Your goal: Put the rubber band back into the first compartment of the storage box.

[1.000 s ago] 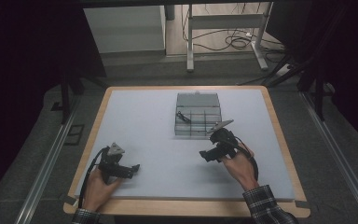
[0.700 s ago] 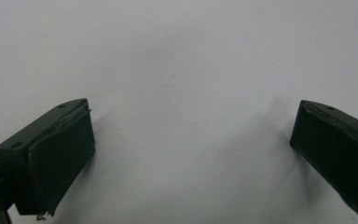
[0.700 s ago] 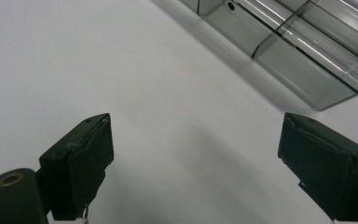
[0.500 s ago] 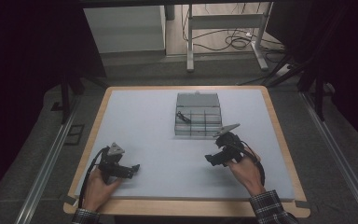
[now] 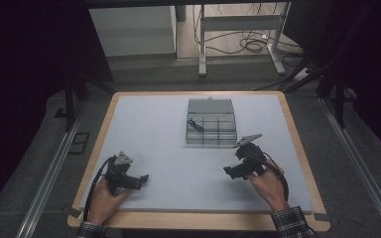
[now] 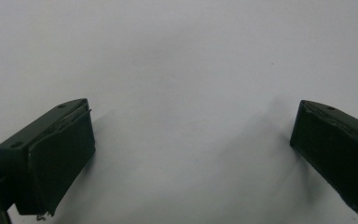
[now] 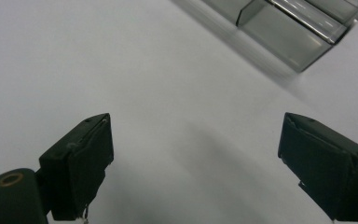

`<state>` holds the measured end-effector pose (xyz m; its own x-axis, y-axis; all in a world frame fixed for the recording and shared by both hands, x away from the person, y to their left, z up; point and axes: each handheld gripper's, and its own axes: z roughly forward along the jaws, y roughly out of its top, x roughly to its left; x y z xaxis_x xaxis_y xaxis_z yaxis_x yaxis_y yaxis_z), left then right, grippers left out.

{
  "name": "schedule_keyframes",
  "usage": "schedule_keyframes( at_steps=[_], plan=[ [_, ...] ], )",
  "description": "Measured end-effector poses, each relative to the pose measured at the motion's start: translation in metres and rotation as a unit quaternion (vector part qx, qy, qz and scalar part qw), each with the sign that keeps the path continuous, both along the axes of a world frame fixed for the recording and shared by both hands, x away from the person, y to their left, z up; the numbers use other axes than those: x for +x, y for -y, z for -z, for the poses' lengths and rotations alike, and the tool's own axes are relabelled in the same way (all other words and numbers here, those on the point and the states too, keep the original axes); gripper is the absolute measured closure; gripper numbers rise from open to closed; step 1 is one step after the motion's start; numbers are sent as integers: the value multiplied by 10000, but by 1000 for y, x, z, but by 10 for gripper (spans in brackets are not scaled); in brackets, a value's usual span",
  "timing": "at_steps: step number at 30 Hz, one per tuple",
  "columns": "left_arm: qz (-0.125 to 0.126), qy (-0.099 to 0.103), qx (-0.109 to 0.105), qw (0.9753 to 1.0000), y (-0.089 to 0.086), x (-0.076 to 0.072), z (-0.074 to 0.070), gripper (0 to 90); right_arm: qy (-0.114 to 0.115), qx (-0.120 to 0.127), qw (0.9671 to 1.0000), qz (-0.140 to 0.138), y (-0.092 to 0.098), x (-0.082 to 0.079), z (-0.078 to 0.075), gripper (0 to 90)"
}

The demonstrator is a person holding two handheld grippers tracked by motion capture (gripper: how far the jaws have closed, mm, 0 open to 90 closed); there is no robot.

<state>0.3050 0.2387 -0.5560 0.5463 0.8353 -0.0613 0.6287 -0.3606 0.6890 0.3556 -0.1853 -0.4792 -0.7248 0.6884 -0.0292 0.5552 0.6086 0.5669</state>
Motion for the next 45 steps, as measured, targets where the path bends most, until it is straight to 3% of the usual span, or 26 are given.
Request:
schedule_keyframes(
  at_steps=[45],
  plan=[
    [1,3,2,10000,0,0,0,0,-194,-86,9982,562,67,-27,3,91]
  ],
)
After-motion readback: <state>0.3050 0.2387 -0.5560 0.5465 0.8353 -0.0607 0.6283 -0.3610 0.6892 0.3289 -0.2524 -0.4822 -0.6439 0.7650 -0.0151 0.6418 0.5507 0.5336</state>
